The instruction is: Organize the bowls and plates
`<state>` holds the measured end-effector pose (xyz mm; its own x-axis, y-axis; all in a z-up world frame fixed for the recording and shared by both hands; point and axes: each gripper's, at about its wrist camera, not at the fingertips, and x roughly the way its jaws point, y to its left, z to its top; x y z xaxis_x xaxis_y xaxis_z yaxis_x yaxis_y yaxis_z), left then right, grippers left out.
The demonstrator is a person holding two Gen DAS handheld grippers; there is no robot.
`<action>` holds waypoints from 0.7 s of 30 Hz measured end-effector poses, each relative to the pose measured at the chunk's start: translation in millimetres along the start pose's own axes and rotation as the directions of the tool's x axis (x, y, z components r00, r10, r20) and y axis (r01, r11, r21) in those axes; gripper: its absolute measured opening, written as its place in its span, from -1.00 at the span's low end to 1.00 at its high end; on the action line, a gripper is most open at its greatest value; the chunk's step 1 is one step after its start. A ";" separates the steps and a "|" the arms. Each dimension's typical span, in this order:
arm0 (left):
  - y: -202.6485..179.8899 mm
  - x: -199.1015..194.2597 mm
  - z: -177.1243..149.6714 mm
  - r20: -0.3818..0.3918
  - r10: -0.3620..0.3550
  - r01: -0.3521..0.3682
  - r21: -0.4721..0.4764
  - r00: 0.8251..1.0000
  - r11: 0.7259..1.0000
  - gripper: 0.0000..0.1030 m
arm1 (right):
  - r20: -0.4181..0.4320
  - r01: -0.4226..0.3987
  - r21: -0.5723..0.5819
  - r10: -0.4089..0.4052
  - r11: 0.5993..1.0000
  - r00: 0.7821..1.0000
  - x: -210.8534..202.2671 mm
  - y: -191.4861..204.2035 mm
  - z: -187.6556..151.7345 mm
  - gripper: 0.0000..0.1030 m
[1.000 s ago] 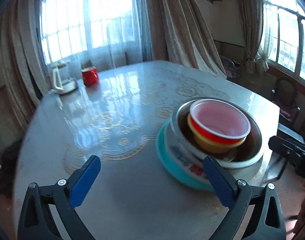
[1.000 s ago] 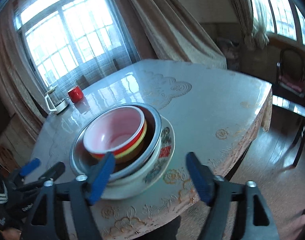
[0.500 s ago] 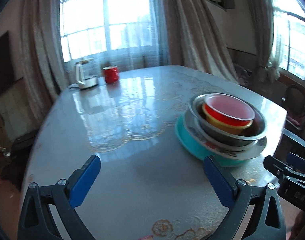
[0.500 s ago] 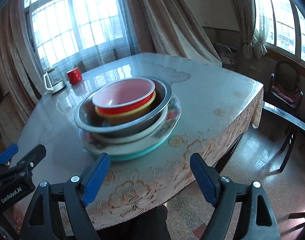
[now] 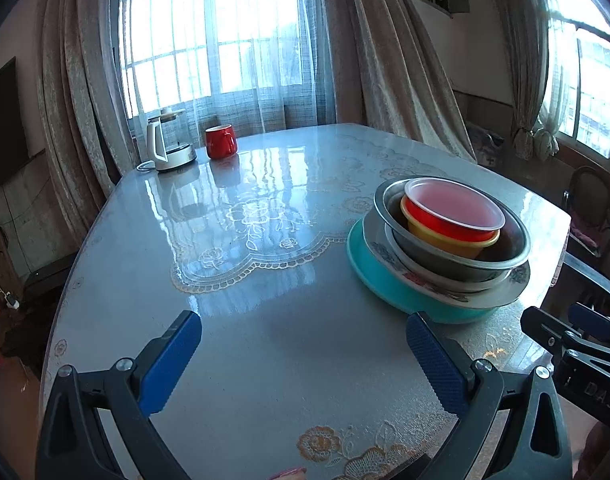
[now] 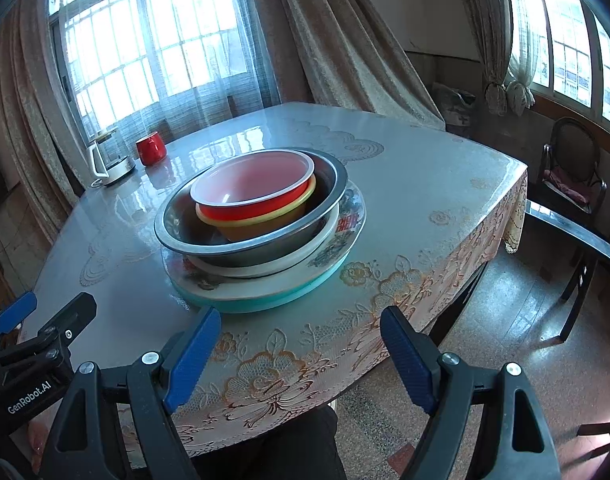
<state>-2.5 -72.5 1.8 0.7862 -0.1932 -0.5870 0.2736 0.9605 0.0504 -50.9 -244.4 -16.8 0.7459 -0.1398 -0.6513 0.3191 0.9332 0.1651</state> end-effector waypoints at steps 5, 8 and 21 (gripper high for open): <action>0.8 0.7 -0.1 -0.006 -0.006 0.006 -0.007 1.000 1.000 1.00 | -0.005 -0.004 0.000 0.004 1.000 1.000 0.9 -0.3 0.3 0.62; 0.9 2.1 -0.8 -0.007 -0.003 0.003 -0.005 1.000 1.000 1.00 | -0.006 -0.004 0.000 0.004 1.000 1.000 1.0 -1.1 0.1 0.62; -0.9 2.5 -2.1 -0.009 -0.008 0.007 -0.004 1.000 1.000 1.00 | -0.014 -0.007 -0.001 0.007 1.000 1.000 3.0 -0.9 -0.4 0.62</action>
<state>-2.0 -73.4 -1.4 0.7794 -0.1987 -0.5942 0.2774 0.9598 0.0429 -49.1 -245.5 -19.2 0.7398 -0.1286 -0.6604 0.3132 0.9346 0.1689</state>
